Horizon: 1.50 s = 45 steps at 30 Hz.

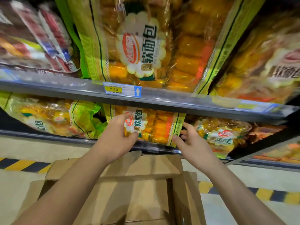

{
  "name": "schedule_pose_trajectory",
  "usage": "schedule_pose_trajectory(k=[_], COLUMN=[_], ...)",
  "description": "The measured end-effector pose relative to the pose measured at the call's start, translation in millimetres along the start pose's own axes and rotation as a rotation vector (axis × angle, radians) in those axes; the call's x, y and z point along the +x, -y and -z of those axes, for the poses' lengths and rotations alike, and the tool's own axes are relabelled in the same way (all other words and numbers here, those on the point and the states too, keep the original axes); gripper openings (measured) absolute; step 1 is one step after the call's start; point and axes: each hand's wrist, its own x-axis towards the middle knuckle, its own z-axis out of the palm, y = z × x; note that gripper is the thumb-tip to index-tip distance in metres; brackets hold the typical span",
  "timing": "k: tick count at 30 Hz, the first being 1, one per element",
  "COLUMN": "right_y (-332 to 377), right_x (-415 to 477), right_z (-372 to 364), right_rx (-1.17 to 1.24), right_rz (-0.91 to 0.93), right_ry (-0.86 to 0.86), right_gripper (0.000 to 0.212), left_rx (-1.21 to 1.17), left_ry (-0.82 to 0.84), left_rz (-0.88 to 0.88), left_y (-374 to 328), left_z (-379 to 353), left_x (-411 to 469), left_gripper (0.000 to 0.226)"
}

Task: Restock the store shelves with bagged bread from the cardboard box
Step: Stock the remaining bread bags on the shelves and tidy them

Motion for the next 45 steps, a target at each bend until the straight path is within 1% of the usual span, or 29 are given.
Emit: schedule_pose_trajectory(k=[2, 5, 8, 10, 12, 15, 18, 21, 23, 26, 29, 31, 34, 36, 42, 45], right_y=[17.3, 45.1, 72.3, 87.9, 95.5, 97.8, 95.5, 97.8, 99.0, 97.1, 93.7, 93.7, 91.3, 89.5, 85.6, 82.2], right_x=[-22.0, -52.5, -72.3, -77.6, -74.8, -59.2, -40.3, -23.7, -13.2, 1.4, 9.8, 11.5, 12.0, 11.6, 13.9, 13.8], right_z=[18.7, 45.9, 73.7, 91.6, 105.4, 112.5, 104.5, 95.3, 92.6, 88.5, 82.4, 80.2, 79.3, 80.3, 83.3, 82.1], right_rx=[0.012, 0.045, 0.054, 0.077, 0.115, 0.128, 0.106, 0.085, 0.035, -0.121, -0.252, -0.268, -0.245, -0.232, -0.253, -0.274], right_rz=[0.057, 0.151, 0.230, 0.266, 0.281, 0.247, 0.191, 0.150, 0.103, 0.066, 0.058, 0.072, 0.124, 0.145, 0.074, 0.073], right_ry=[-0.028, -0.064, -0.121, -0.182, -0.250, -0.320, -0.319, -0.278, -0.257, -0.249, -0.303, -0.350, -0.429, -0.479, -0.524, -0.528], right_gripper=[0.071, 0.069, 0.068, 0.067, 0.068, 0.076, 0.082, 0.084, 0.079, 0.052, 0.038, 0.033, 0.028, 0.026, 0.037, 0.037], left_rx=[0.043, 0.092, 0.137, 0.104, 0.064, -0.012, -0.052, -0.046, -0.002, 0.012, 0.002, 0.019, 0.032, 0.032, 0.021, 0.011], left_ry=[0.025, 0.014, -0.082, -0.168, -0.254, -0.335, -0.332, -0.301, -0.292, -0.315, -0.308, -0.312, -0.323, -0.325, -0.335, -0.343], left_rz=[-0.100, -0.220, -0.250, -0.251, -0.228, -0.124, -0.019, 0.042, 0.066, 0.090, 0.097, 0.091, 0.079, 0.072, 0.037, 0.027], left_y=[-29.6, -70.6, -102.5, -111.7, -112.1, -107.5, -103.2, -97.7, -92.6, -88.5, -88.3, -87.2, -86.5, -86.2, -74.7, -76.0], left_z=[10.9, 31.4, 56.0, 74.2, 90.0, 104.2, 107.4, 106.0, 103.0, 99.5, 98.1, 98.9, 103.5, 106.2, 100.8, 100.3], left_x=[-20.8, -44.6, -58.1, -61.4, -59.1, -46.5, -26.0, -8.1, 1.2, 11.4, 17.2, 17.3, 16.4, 15.5, 9.9, 7.9], left_gripper=[0.057, 0.058, 0.059, 0.061, 0.066, 0.082, 0.095, 0.094, 0.086, 0.071, 0.064, 0.065, 0.074, 0.073, 0.076, 0.075])
